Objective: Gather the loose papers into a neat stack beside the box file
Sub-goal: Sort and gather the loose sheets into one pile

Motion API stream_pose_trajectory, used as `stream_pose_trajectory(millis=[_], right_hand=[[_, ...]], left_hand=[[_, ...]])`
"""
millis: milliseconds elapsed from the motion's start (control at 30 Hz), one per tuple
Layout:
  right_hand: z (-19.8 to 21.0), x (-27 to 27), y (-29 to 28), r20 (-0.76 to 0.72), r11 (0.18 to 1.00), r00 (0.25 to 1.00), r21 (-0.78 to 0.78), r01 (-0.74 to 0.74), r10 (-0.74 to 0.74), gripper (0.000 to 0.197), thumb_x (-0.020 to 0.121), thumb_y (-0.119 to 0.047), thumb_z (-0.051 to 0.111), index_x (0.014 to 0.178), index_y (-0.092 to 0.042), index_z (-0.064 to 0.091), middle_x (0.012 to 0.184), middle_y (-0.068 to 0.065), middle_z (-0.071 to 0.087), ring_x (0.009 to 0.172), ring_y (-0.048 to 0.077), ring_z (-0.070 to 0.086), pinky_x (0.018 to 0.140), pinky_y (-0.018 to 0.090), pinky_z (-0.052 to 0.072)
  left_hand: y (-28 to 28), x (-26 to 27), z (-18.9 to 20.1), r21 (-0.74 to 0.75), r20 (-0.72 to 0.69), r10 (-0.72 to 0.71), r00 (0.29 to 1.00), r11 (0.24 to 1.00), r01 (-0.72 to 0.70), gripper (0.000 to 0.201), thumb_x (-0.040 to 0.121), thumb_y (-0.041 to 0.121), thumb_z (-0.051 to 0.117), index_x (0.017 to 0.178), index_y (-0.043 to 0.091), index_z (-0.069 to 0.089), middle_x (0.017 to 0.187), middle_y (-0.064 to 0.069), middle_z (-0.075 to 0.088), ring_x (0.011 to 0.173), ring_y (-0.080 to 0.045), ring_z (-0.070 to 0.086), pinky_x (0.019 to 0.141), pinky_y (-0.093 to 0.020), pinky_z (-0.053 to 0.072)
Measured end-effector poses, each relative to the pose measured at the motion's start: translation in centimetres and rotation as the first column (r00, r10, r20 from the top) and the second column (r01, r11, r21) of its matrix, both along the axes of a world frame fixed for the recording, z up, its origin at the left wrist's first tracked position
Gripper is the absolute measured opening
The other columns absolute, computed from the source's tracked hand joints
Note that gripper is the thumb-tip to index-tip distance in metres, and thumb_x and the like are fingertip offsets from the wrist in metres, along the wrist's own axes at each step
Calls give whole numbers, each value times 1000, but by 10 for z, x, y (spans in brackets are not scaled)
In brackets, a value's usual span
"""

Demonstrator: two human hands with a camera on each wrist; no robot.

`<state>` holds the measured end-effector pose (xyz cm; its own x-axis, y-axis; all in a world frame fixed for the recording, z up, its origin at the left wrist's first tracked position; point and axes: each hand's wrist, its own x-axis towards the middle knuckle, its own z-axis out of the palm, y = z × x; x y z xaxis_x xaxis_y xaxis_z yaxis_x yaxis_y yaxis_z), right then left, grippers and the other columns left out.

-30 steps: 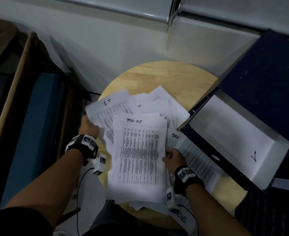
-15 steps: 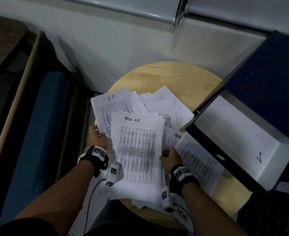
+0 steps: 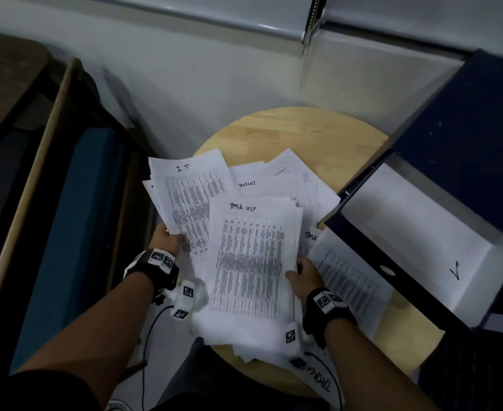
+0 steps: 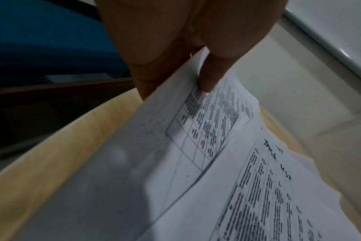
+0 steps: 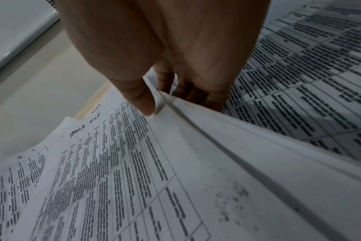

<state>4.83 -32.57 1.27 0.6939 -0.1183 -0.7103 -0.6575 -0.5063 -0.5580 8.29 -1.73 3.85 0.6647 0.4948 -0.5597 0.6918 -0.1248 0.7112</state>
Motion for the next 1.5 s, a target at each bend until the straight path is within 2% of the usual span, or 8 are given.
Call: stream_pose_trajectory(millis=[100, 367, 533, 700, 767, 900, 1100, 1500], right_hand=[[-2, -3, 1, -6, 1000, 1000, 6, 11, -11, 31, 91, -12, 57, 122, -16, 56, 110, 1, 66, 98, 22, 62, 86, 29, 48], [-4, -4, 4, 3, 999, 999, -8, 37, -37, 32, 91, -6, 58, 122, -13, 57, 112, 4, 65, 97, 20, 59, 88, 28, 46], [-2, -4, 1, 7, 1000, 1000, -18, 2, -1, 29, 92, -7, 57, 121, -13, 57, 108, 1, 64, 93, 18, 57, 82, 25, 42], [2, -2, 5, 11, 1000, 1000, 14, 3, -4, 30, 93, -10, 56, 123, -13, 58, 109, 2, 64, 95, 20, 58, 85, 27, 45], [4, 0, 6, -1, 997, 998, 51, 63, -63, 26, 94, -16, 53, 120, -15, 60, 116, 6, 67, 98, 23, 61, 91, 33, 50], [12, 5, 4, -31, 968, 983, 172, 183, -180, 40, 102, -31, 43, 129, -6, 59, 130, 8, 60, 115, 23, 57, 89, 24, 45], [1, -9, 0, -44, 980, 997, 185, 78, -71, 41, 91, -16, 61, 130, -21, 49, 120, 0, 62, 109, 23, 60, 99, 39, 49], [4, -3, -1, -15, 881, 957, 387, 273, -290, 42, 85, 5, 62, 121, -16, 58, 113, 6, 70, 108, 29, 65, 98, 49, 52]], left_hand=[[0, 3, 15, 240, 11, -32, 999, 970, 29, 43, 87, -2, 49, 129, 11, 51, 110, -16, 64, 93, -32, 60, 77, -33, 46], [33, 46, 61, 423, 302, -65, 951, 903, -72, 32, 82, 3, 45, 111, 12, 55, 106, -20, 63, 94, -31, 59, 74, -31, 41], [95, 90, 101, -35, 753, 234, 615, 948, -317, 58, 68, 1, 51, 123, 16, 58, 120, -17, 65, 110, -27, 62, 94, -44, 52], [54, 85, 73, 125, 601, -131, 788, 990, 68, 40, 79, 10, 63, 120, 12, 62, 117, -10, 69, 112, -27, 64, 96, -49, 52], [21, 62, 32, 151, 380, -302, 874, 953, 264, 40, 83, 30, 68, 121, 18, 61, 113, -7, 71, 106, -29, 67, 90, -50, 53], [-37, -3, -12, 254, -169, -484, 858, 820, 513, 33, 86, 12, 57, 118, 9, 50, 100, -19, 66, 87, -36, 63, 72, -41, 50], [-55, -20, -27, 238, -298, -490, 819, 793, 560, 26, 83, 20, 64, 91, 5, 44, 88, -15, 56, 83, -34, 56, 69, -36, 43], [-47, -27, -21, 42, -261, -306, 916, 944, 328, 68, 89, 46, 60, 138, 2, 44, 135, -15, 55, 124, -31, 51, 98, -31, 38]])
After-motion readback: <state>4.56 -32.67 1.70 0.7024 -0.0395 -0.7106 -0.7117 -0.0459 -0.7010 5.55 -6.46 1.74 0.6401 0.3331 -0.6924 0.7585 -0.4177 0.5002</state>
